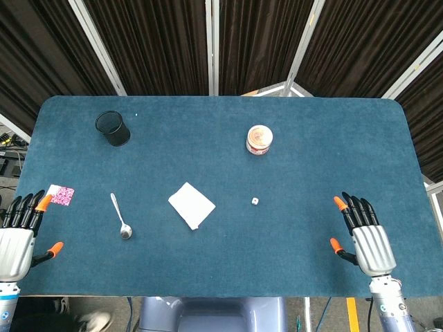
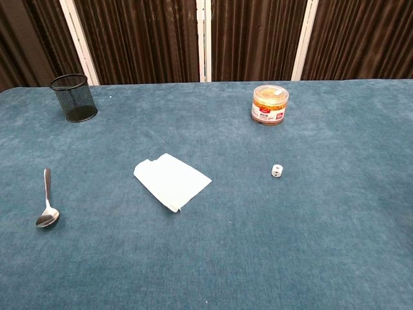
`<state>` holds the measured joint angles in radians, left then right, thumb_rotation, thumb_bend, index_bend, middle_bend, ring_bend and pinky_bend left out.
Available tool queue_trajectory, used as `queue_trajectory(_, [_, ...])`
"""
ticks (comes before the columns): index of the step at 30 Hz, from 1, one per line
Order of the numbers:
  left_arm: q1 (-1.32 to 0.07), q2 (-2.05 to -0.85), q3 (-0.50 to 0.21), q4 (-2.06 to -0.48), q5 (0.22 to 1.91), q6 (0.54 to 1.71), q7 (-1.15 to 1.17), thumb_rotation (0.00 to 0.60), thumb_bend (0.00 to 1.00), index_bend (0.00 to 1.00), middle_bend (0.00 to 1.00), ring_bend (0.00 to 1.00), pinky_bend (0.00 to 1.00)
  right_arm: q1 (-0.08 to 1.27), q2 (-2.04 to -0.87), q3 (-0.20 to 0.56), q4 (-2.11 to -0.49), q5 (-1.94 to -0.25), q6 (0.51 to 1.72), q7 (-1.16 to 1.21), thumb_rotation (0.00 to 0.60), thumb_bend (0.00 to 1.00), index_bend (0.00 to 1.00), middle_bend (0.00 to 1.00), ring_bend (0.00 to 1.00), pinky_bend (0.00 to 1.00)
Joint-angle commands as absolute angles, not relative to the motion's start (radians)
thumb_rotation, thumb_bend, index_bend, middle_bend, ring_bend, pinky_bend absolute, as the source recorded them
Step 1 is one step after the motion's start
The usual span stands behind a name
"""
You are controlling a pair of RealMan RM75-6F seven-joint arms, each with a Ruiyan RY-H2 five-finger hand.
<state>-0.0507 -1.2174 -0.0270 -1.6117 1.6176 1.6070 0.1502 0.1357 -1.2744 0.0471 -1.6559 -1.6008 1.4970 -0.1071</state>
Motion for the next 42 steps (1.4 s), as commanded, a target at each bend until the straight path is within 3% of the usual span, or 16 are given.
queue_trajectory(1, [-0.051,-1.218,-0.027,-1.613,1.619,1.608,0.152,0.6,0.04,0.0,0.0,0.0,0.0,0.136,-1.274,0.046,-1.655,-1.6,1.495,-0.105,0.6,0.22,0.03,0.0,0.0,0.0])
queue_trajectory(11, [-0.051,-1.216,-0.028,-1.614,1.62,1.609,0.151,0.6,0.04,0.0,0.0,0.0,0.0,0.138,-1.278,0.046,-1.654,-1.601,1.49,-0.105,0.6,0.22,0.03,0.0,0.0,0.0])
queue_trajectory(18, [-0.052,-1.211,-0.032,-1.617,1.613,1.607,0.137,0.6,0.04,0.0,0.0,0.0,0.0,0.158,-1.281,0.062,-1.685,-1.591,1.469,-0.109,0.6,0.2,0.15,0.0,0.0,0.0])
queue_trajectory(22, [-0.055,-1.21,-0.036,-1.615,1.601,1.599,0.131,0.6,0.04,0.0,0.0,0.0,0.0,0.201,-1.292,0.109,-1.739,-1.56,1.428,-0.132,0.6,0.18,0.18,0.0,0.0,0.0])
queue_trajectory(31, [-0.065,-1.21,-0.045,-1.607,1.593,1.589,0.114,0.6,0.04,0.0,0.0,0.0,0.0,0.354,-1.397,0.253,-1.822,-1.278,1.228,-0.232,0.6,0.18,0.23,0.0,0.0,0.0])
queue_trajectory(42, [-0.074,-1.208,-0.053,-1.589,1.574,1.573,0.081,0.6,0.04,0.0,0.0,0.0,0.0,0.493,-1.633,0.315,-1.681,-1.029,1.183,-0.428,0.6,0.19,0.37,0.04,0.0,0.0])
